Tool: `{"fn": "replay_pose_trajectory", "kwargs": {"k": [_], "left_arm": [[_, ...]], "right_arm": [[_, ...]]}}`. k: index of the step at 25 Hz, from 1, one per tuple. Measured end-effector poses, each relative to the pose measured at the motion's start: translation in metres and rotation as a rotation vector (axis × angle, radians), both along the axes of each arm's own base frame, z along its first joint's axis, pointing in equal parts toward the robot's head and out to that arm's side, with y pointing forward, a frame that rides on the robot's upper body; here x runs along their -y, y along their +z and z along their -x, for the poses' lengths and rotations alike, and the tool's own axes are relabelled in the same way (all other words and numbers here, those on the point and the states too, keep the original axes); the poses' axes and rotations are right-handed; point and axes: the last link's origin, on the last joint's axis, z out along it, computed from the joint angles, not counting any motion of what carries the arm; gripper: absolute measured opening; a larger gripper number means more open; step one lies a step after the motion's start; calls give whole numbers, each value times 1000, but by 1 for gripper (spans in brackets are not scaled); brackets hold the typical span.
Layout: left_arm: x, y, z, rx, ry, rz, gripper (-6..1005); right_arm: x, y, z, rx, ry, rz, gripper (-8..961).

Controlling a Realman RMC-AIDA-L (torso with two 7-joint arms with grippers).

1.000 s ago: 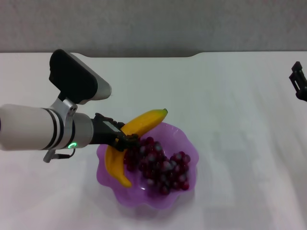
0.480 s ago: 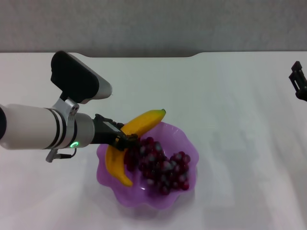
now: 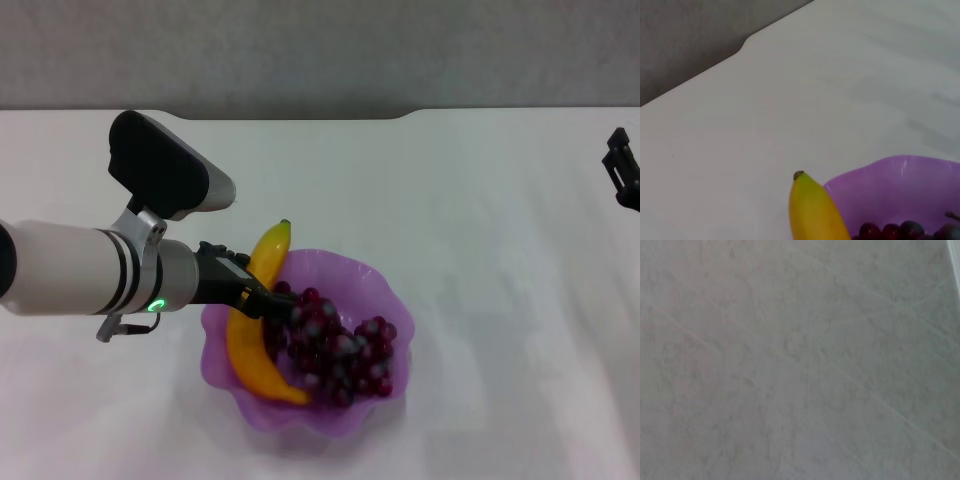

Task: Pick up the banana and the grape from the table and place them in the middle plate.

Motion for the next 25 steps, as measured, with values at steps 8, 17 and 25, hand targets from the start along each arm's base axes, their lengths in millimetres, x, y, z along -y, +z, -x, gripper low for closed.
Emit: {"fn": "replay_pose_trajectory", "kwargs": {"k": [8, 17, 25], "left_arm": [[-1, 2, -2, 7, -9, -15, 858], [-8, 10, -12, 73, -45, -105, 891], [-19, 35, -5, 188, -57, -331, 891]], "right_arm": [[1, 0, -1, 2, -4, 0, 724], [2, -1, -3, 2, -10, 5, 725], [1, -1, -2, 2, -9, 7, 725]]}}
